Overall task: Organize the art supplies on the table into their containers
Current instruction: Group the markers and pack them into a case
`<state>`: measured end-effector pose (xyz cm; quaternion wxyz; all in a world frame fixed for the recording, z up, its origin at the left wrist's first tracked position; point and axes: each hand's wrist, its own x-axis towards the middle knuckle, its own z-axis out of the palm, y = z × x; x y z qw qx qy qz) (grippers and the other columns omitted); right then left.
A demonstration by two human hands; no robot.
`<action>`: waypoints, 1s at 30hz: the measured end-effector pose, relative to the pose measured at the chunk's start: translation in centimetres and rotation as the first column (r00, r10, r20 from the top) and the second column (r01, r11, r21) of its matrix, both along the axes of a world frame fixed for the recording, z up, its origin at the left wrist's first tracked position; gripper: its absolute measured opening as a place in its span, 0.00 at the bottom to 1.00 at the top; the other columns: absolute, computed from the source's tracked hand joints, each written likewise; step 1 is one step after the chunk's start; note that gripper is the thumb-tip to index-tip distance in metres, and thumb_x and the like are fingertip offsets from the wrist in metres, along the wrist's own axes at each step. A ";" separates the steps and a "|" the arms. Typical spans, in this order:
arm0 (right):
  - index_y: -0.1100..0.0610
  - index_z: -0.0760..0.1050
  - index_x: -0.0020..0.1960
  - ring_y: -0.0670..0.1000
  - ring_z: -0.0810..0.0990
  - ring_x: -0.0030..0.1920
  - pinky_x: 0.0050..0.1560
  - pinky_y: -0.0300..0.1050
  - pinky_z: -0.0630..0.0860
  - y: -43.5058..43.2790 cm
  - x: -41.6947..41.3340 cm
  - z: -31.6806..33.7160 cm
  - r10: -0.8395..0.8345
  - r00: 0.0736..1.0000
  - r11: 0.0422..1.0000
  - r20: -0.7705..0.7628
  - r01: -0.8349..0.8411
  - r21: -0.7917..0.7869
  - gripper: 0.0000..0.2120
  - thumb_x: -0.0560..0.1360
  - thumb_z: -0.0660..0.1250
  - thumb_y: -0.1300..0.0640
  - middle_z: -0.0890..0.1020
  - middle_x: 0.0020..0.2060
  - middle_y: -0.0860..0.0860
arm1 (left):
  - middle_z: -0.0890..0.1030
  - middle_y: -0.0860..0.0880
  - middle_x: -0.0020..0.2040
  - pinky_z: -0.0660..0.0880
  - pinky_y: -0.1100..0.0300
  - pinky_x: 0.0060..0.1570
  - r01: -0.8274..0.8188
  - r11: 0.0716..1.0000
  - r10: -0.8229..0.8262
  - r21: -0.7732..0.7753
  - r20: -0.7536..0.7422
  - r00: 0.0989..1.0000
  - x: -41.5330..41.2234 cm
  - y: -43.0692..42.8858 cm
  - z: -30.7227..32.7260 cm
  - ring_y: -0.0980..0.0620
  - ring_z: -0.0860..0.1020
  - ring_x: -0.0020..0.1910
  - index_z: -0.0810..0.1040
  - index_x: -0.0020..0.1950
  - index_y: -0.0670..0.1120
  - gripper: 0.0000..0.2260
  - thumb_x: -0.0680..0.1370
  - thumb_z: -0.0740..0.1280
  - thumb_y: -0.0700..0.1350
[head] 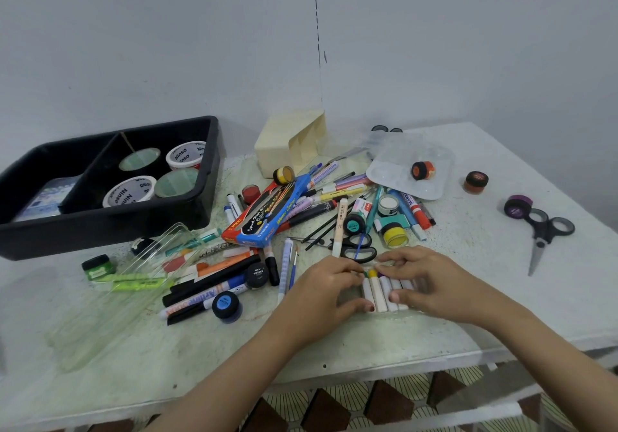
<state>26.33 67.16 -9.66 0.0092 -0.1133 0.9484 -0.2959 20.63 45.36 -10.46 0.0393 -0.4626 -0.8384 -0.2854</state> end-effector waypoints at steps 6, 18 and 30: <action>0.45 0.74 0.64 0.39 0.63 0.64 0.66 0.38 0.61 -0.3 -0.1 0.3 -0.018 1.000 0.994 -0.014 0.020 0.105 0.21 0.72 0.71 0.47 0.66 0.60 0.35 | 0.79 0.52 0.55 0.63 0.71 0.54 -0.031 1.000 0.031 0.000 -0.009 0.999 -0.1 -0.2 0.0 0.58 0.72 0.55 0.82 0.55 0.45 0.18 0.72 0.70 0.56; 0.42 0.78 0.59 0.37 0.70 0.60 0.60 0.39 0.68 -0.4 -0.2 1.0 -0.052 0.998 0.998 -0.033 0.050 -0.049 0.24 0.68 0.59 0.34 0.75 0.59 0.39 | 0.74 0.41 0.62 0.65 0.47 0.61 -0.710 0.704 0.703 0.028 -0.167 0.691 -5.7 -4.7 3.0 0.42 0.69 0.62 0.73 0.66 0.47 0.22 0.75 0.64 0.56; 0.46 0.80 0.57 0.36 0.74 0.55 0.55 0.31 0.69 -1.0 -1.7 1.4 -0.116 0.987 0.987 -0.108 0.102 -0.126 0.11 0.75 0.67 0.51 0.78 0.54 0.40 | 0.75 0.49 0.57 0.71 0.58 0.41 -0.668 0.736 0.658 -0.114 0.351 0.666 -7.2 -7.0 3.9 0.50 0.75 0.48 0.70 0.62 0.58 0.21 0.72 0.69 0.58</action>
